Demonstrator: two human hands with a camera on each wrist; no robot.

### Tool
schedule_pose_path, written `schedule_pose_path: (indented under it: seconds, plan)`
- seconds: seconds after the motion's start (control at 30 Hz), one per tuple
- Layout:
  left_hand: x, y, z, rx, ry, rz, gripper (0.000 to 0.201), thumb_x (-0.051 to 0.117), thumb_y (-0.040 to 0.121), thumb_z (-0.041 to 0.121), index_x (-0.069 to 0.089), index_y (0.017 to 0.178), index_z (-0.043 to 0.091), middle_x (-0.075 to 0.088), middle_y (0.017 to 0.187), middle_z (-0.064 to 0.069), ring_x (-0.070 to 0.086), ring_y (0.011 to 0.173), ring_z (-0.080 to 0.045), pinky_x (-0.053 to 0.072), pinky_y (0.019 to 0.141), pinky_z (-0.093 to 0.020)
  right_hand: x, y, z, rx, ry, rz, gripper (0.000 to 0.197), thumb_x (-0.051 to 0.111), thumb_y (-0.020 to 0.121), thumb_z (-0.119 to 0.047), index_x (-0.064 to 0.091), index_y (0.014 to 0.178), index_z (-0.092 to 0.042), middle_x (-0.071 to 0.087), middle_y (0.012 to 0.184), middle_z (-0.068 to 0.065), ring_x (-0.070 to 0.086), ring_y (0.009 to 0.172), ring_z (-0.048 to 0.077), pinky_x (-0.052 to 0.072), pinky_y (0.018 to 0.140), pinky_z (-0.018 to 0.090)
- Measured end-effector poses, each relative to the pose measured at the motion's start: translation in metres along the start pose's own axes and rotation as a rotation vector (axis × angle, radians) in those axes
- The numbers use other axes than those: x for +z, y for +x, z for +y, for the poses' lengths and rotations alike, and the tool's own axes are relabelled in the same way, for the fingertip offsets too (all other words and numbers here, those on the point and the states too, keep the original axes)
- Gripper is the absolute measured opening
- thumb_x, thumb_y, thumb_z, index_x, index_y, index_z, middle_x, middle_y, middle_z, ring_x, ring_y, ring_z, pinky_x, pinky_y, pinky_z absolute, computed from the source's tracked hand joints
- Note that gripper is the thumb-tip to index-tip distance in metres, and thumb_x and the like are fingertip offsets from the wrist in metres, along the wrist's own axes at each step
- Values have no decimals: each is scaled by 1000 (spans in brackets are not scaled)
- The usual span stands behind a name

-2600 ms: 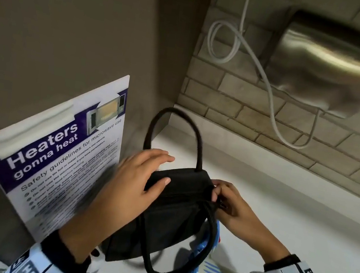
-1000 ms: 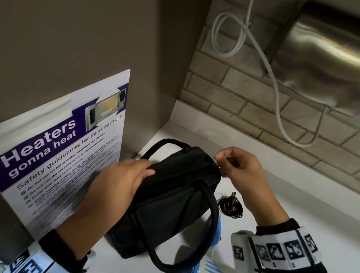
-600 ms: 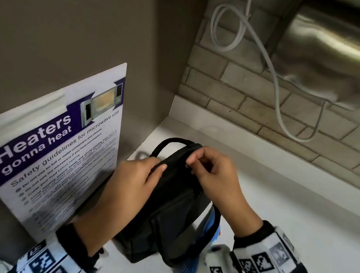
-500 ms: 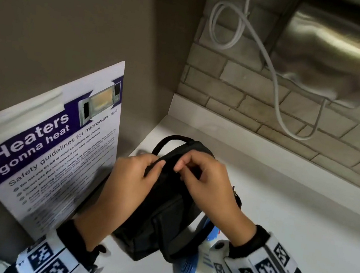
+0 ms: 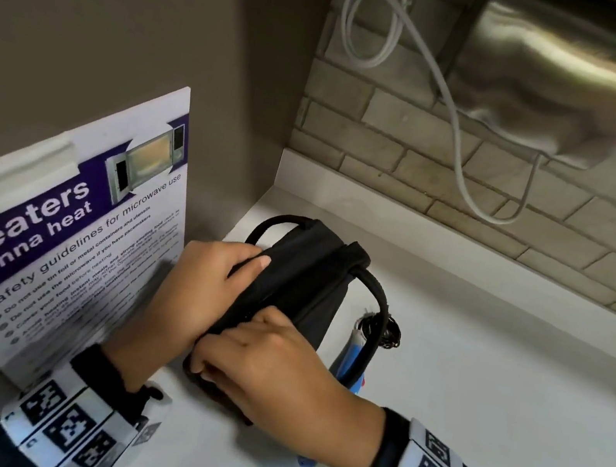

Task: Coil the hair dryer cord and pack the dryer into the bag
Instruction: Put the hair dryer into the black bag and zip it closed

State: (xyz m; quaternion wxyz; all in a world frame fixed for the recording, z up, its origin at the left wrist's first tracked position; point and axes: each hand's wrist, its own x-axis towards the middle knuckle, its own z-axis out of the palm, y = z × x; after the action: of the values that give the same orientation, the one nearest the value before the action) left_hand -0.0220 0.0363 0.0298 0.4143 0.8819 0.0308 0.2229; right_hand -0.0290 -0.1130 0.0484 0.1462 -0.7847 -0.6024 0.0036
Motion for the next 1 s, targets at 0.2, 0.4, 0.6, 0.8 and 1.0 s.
schedule_pose_path:
  seconds: [0.2,0.4,0.6,0.8,1.0]
  plan:
    - [1,10,5,35,131,-109,25,56,93,29,67,76,14,55,50,1,53,49,-15,35,49,-24,38,-5,-11,-65,-198,-22,20,58,76,-3,55,87,-20,52,53,0,48,61,23,36,78,34]
    - [-11,15,-2,18,131,-154,15,66,87,25,72,98,17,74,79,-1,65,68,-13,42,61,-11,-1,-16,8,177,-299,-83,47,69,71,-38,56,115,-29,60,115,-1,51,114,22,34,97,42]
    - [-14,18,-2,29,218,-208,34,75,75,9,69,106,22,51,82,14,60,79,-11,46,68,-26,-13,-30,17,211,-423,-4,29,44,79,-17,67,90,-32,63,75,-8,61,79,17,48,84,32]
    - [-18,28,-16,-57,283,126,32,63,82,1,69,109,17,47,88,-2,53,76,-21,48,75,-34,-5,-52,11,261,-386,-57,37,34,60,-5,61,72,-27,51,58,-8,53,59,16,48,66,27]
    - [-7,21,-3,-45,387,36,26,69,82,15,69,108,18,61,94,-9,58,90,-31,51,75,-41,-22,-55,11,230,-56,147,32,51,94,-39,66,115,-20,65,102,0,60,94,19,45,89,30]
